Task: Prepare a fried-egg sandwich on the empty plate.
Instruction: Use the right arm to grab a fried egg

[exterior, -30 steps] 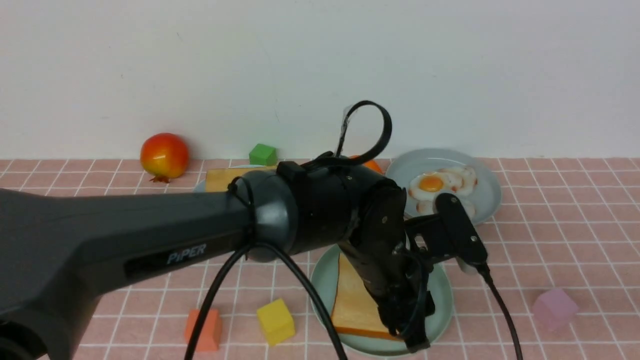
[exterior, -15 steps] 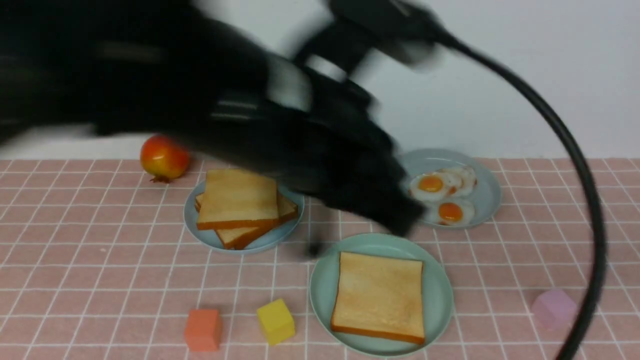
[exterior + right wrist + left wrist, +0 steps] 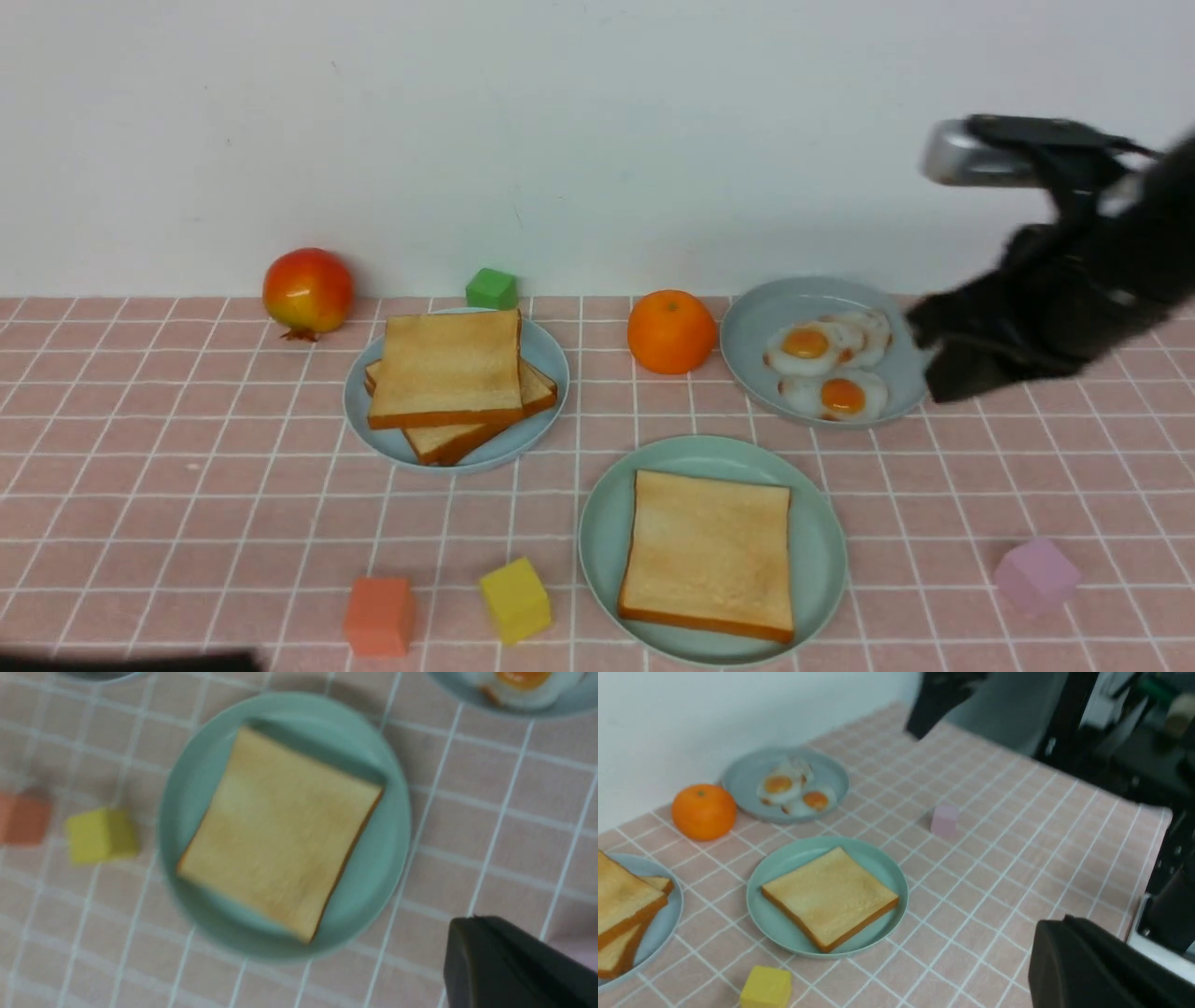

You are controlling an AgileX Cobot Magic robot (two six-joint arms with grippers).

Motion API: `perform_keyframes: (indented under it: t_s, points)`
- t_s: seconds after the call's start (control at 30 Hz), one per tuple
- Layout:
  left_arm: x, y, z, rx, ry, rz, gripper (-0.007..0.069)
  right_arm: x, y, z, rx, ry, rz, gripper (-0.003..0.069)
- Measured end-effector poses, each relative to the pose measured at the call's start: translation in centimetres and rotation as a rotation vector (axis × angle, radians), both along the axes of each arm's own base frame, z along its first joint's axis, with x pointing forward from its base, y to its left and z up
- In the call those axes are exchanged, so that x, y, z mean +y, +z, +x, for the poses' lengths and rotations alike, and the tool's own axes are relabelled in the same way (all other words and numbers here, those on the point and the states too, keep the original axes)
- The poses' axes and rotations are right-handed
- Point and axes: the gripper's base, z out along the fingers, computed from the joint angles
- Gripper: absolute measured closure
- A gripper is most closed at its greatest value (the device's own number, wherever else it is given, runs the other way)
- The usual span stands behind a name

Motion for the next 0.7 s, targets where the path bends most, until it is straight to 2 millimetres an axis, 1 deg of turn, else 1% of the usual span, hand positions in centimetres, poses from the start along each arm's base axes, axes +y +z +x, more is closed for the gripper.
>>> perform_keyframes:
  t_s: [0.03,0.1,0.13,0.2,0.23,0.3,0.33,0.43,0.47,0.5,0.63,0.7]
  points:
    - [0.5,-0.7,-0.4,0.007,0.005,-0.022,0.0612,0.1,-0.3,1.3,0.004,-0.023,-0.011,0.0622]
    - [1.0,-1.2,-0.7,0.013,0.015,-0.044,0.0612,0.3,-1.4,3.5,0.025,-0.073,-0.025,0.0613]
    - [1.0,-1.2,-0.8,0.013,0.016,-0.044,0.0612,0.4,-1.2,3.8,0.018,-0.078,-0.025,0.0611]
    - [1.3,-1.4,-0.8,-0.005,0.031,-0.033,0.0612,0.5,-2.8,6.8,0.027,-0.155,-0.056,0.0583]
    - [1.3,-1.5,-0.8,-0.006,0.032,-0.032,0.0612,0.4,-2.6,6.9,0.018,-0.156,-0.059,0.0583]
    - [1.3,-1.5,-0.7,-0.018,0.040,-0.019,0.0612,0.0,-4.6,9.7,0.044,-0.235,-0.066,0.0536]
    - [1.3,-1.5,-0.7,-0.019,0.041,-0.018,0.0612,-0.4,-5.0,10.7,0.045,-0.260,-0.060,0.0519]
    - [1.3,-1.5,-0.7,-0.018,0.041,-0.017,0.0612,-1.5,-7.2,13.3,0.080,-0.325,-0.014,0.0445]
    - [1.3,-1.5,-0.7,-0.018,0.041,-0.017,0.0612,-1.6,-7.2,13.5,0.077,-0.334,-0.001,0.0440]
    - [1.3,-1.5,-0.6,-0.015,0.041,-0.014,0.0612,-2.3,-8.4,15.3,0.091,-0.371,0.049,0.0384]
    - [1.0,-1.6,-0.4,-0.005,0.041,-0.001,0.0612,-3.0,-10.3,17.6,0.094,-0.402,0.088,0.0313]
    - [0.9,-1.7,-0.3,0.003,0.041,0.007,0.0612,-3.2,-10.9,18.6,0.084,-0.409,0.101,0.0294]
